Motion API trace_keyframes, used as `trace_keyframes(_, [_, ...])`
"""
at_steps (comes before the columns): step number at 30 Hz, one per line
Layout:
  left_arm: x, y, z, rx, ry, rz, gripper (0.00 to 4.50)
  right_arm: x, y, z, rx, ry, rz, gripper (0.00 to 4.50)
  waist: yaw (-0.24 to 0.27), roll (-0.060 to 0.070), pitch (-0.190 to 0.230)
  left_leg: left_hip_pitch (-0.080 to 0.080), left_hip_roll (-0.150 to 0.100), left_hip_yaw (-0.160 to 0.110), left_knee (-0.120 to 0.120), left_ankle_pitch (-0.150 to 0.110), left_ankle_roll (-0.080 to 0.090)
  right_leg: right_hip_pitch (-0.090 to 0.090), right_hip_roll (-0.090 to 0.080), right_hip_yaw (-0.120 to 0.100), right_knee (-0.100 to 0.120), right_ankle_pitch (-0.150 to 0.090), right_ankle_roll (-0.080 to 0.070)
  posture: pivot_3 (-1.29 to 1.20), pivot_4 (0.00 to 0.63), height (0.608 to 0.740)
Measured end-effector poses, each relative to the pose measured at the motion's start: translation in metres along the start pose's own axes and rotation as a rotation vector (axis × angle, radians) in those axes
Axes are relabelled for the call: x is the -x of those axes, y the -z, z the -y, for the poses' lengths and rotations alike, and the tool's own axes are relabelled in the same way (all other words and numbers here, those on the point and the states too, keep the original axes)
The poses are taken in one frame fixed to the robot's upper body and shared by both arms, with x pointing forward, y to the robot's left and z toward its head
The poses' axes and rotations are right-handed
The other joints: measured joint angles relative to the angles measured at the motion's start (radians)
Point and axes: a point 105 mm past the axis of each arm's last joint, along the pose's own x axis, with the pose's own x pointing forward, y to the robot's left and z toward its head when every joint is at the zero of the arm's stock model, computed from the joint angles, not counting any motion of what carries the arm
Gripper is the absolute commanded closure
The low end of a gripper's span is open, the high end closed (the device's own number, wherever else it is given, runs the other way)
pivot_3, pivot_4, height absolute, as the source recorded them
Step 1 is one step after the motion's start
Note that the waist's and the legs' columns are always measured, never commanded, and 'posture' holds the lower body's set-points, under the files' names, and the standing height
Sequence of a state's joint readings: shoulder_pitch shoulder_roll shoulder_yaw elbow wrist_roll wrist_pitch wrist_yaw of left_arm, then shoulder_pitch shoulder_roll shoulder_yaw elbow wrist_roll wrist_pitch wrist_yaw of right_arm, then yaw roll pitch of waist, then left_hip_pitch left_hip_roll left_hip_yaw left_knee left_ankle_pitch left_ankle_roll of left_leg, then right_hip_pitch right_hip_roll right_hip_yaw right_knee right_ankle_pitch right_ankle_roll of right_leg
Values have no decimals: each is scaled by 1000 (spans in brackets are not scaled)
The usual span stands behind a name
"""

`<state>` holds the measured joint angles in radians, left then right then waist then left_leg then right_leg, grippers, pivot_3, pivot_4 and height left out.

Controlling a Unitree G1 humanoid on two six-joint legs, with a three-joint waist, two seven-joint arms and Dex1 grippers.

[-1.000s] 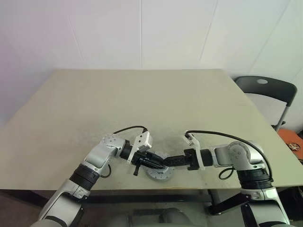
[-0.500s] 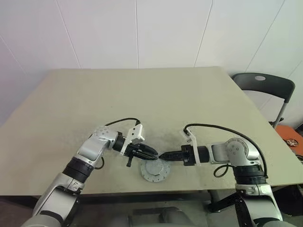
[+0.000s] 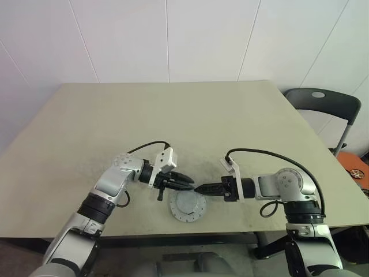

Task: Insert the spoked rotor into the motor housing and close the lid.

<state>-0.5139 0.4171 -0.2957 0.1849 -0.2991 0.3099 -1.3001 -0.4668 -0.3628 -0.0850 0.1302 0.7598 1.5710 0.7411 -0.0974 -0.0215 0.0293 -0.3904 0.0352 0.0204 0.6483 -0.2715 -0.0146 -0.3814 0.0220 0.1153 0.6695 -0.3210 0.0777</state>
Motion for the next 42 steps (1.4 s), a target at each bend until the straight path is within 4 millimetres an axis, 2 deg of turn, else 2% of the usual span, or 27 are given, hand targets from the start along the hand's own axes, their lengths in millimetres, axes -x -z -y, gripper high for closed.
trace_keyframes(10, [22,-23,-27,126,-233,226,3576,-9,-11,1,-69,-49,84,3200,1,0,0,0,0,0,1,0,0,0,-1,0,2,0,0,0,0,740])
trace_keyframes(14, [29,-21,-28,206,-307,287,3576,-13,-21,8,-156,-56,155,3200,2,1,0,-1,-1,0,2,0,0,-1,-1,0,3,0,0,0,0,740])
trace_keyframes(20, [39,-11,-26,284,-386,330,3576,-6,-46,15,-205,-32,306,3200,4,1,1,-1,-2,0,2,0,-1,-1,-2,0,4,0,1,0,0,740])
trace_keyframes(24, [43,-18,-30,308,-420,388,3576,-6,-61,24,-272,-18,405,3200,2,1,1,-2,-2,1,2,1,-1,-2,-2,1,4,0,1,0,0,740])
trace_keyframes(30, [52,-22,-40,404,-512,490,3576,10,-96,38,-325,29,641,3200,2,2,1,-3,-2,1,1,1,-1,-3,-2,1,3,0,1,0,0,740])
trace_keyframes(33, [60,-20,-45,456,-571,533,3576,12,-103,42,-361,23,728,3200,0,2,1,-5,-2,1,1,1,-1,-6,-2,2,4,1,1,0,0,740])
trace_keyframes(36, [71,-13,-52,544,-668,600,3006,10,-109,46,-420,0,822,3200,0,3,1,-7,-2,1,1,1,-1,-8,-2,2,5,1,1,0,0,740])
trace_keyframes(42, [88,14,-62,776,-833,711,1086,2,-119,37,-472,-93,927,3200,1,3,1,-7,-2,1,2,1,-1,-8,-3,2,6,1,1,0,0,740])
